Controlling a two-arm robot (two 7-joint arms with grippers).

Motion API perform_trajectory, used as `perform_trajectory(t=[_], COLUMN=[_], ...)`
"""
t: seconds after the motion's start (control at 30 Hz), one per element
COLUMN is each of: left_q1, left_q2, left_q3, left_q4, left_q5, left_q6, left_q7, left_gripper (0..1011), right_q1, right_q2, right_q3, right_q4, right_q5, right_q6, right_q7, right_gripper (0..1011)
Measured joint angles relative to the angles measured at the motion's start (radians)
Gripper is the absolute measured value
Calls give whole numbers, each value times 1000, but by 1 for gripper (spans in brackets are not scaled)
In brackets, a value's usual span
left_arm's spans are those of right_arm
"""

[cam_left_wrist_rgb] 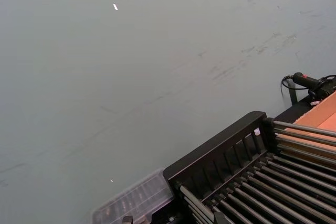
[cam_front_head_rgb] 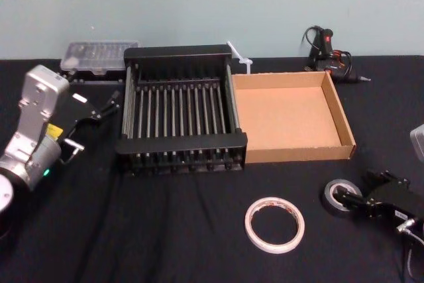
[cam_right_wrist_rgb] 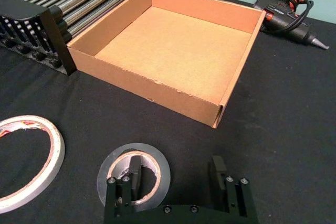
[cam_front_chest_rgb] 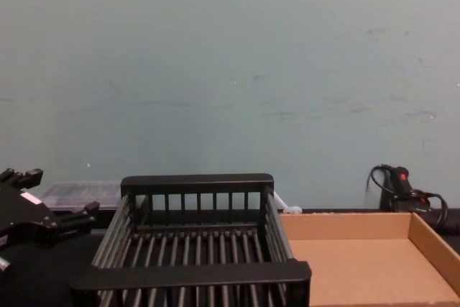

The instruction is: Pick up the white tape and place it into the black box , Pick up the silver tape and place it into the brown box.

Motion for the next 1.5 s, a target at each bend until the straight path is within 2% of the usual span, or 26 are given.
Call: perform_trajectory(t=[0.33, 0.53, 0.77, 1.27, 1.5], left_q1=[0, 0, 0, 0, 0], left_q2=[0, 0, 0, 0, 0], left_q3=[0, 0, 0, 0, 0], left_q4=[0, 0, 0, 0, 0], left_q5=[0, 0, 0, 0, 0], left_q6=[0, 0, 0, 0, 0], left_q7=[0, 0, 0, 0, 0], left_gripper=[1001, 1002, 1001, 1001, 1001], right_q1=[0, 0, 0, 0, -10], right_q2=[0, 0, 0, 0, 1], right_q3=[0, 0, 0, 0, 11], right_q4=[-1, -1, -1, -1, -7], right_q5=[0, 0, 1, 1, 4], right_q6=[-1, -1, -1, -1, -19], right_q7=[0, 0, -1, 0, 13], right_gripper=[570, 346, 157, 157, 157])
